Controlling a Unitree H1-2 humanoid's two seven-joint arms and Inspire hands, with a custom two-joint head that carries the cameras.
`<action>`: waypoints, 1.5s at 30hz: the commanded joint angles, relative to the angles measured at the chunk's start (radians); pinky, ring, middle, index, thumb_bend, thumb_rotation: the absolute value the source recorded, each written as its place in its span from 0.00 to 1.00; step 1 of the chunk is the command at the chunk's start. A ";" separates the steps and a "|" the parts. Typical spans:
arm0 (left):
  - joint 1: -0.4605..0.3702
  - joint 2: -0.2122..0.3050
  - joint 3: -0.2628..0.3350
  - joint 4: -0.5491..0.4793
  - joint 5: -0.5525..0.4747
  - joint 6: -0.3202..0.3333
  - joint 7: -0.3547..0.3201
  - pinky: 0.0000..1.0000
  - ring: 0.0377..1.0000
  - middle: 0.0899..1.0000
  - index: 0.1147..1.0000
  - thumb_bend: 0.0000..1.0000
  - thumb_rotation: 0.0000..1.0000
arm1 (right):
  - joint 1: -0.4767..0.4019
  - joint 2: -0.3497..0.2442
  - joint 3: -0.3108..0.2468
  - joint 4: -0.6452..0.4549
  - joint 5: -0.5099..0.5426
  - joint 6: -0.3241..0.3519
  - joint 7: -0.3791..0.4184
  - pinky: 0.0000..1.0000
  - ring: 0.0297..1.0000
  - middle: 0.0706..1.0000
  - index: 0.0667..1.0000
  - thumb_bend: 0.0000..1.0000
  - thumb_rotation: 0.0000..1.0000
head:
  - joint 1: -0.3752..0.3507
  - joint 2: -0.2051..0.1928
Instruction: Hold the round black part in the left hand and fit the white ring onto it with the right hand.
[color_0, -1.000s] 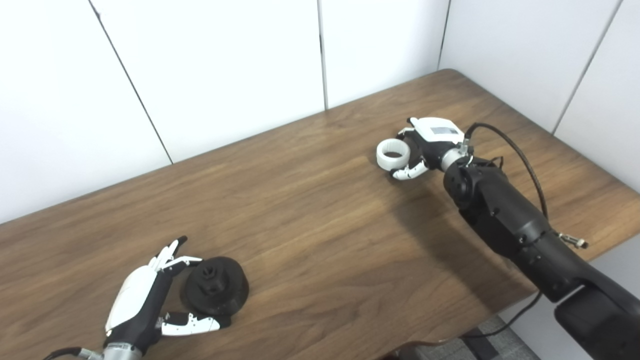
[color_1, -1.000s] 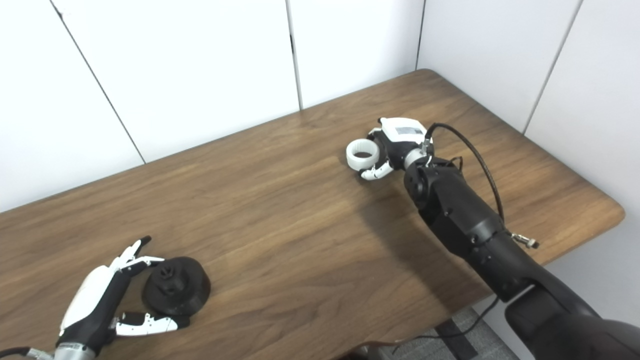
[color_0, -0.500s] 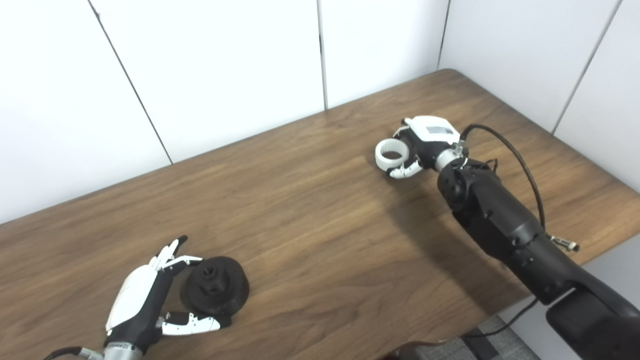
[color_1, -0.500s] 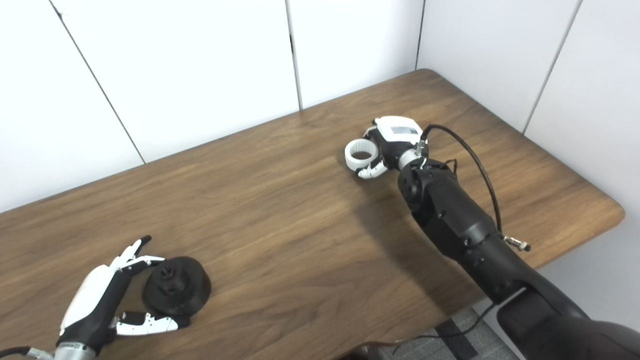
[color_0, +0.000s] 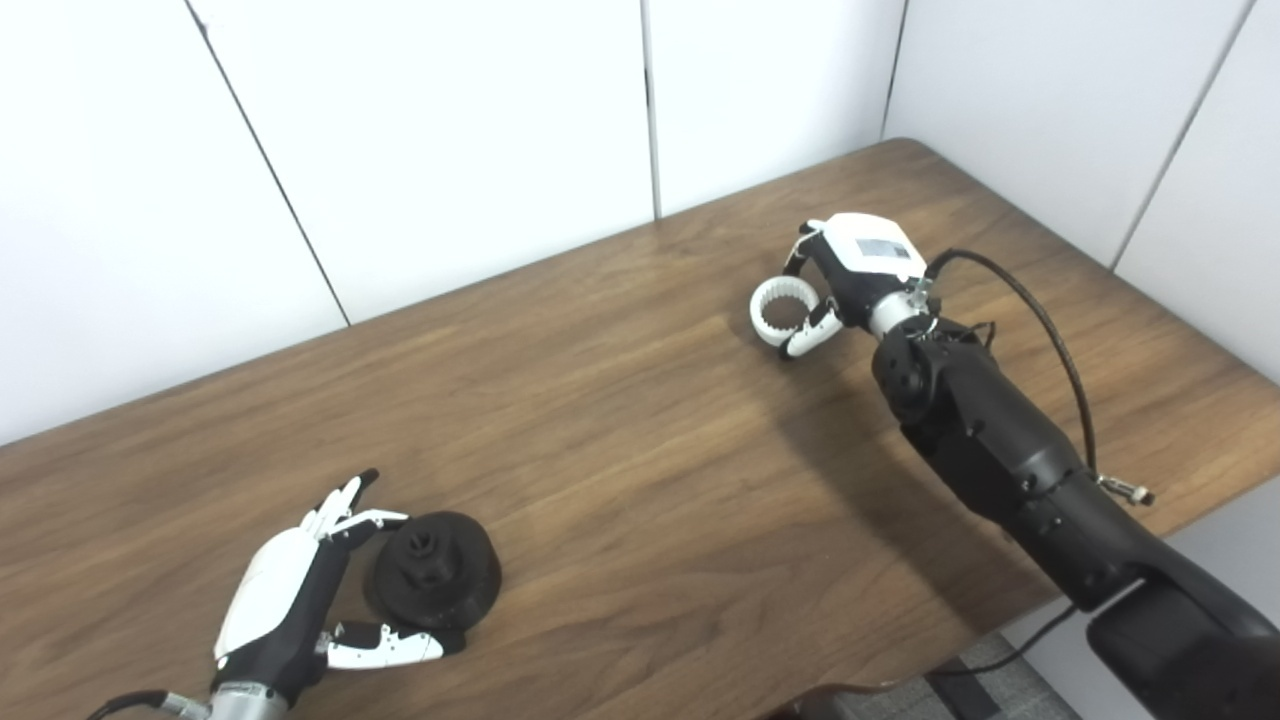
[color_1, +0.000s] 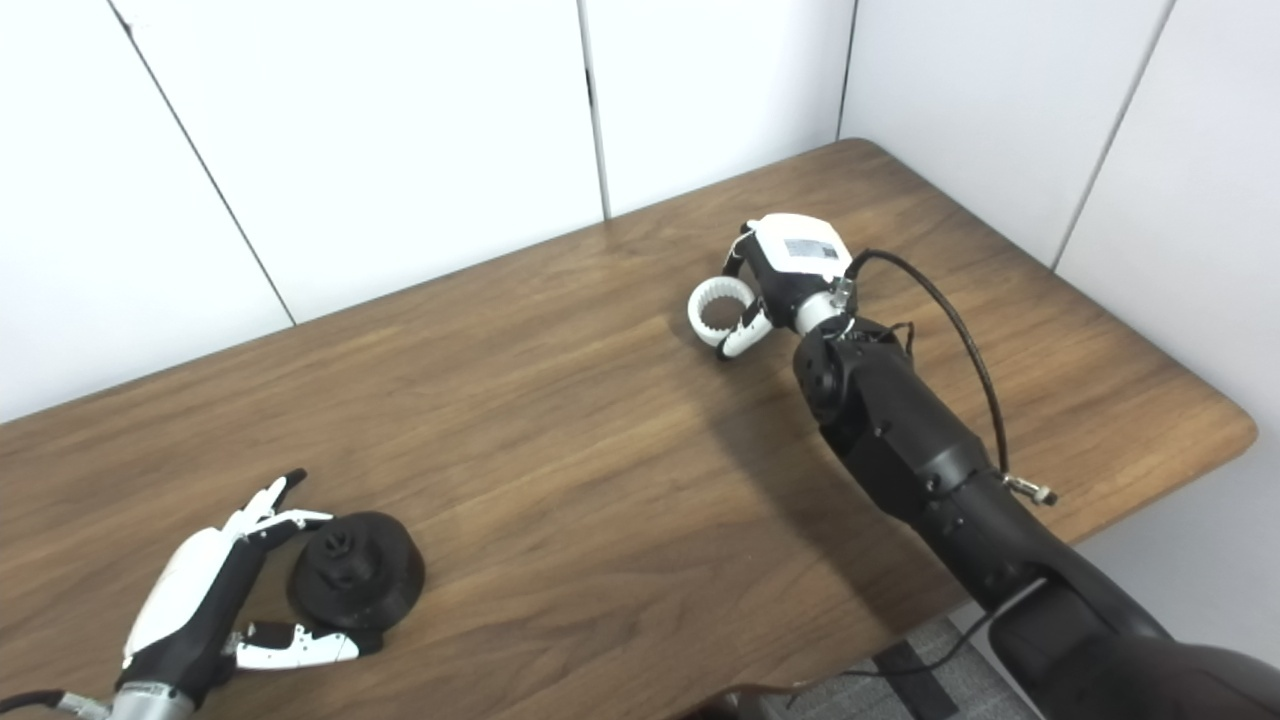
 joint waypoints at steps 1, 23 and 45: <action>-0.027 0.010 0.003 -0.016 0.022 -0.005 0.009 1.00 1.00 1.00 0.58 0.93 0.29 | -0.014 -0.015 0.005 0.003 0.006 -0.014 -0.003 0.99 0.89 0.89 0.46 0.52 0.15 | 0.000 0.000; -0.038 0.007 0.007 -0.004 0.019 0.000 0.008 1.00 1.00 1.00 0.58 0.94 0.28 | -0.083 -0.030 -0.051 -0.328 -0.022 0.006 0.040 0.94 0.89 0.89 0.46 0.52 0.16 | -0.003 -0.002; -0.036 -0.011 0.012 -0.008 0.029 0.008 0.019 1.00 1.00 1.00 0.58 0.93 0.26 | 0.181 0.157 -0.056 -0.626 -0.063 -0.090 -0.053 0.77 0.83 0.85 0.46 0.52 0.16 | 0.016 0.011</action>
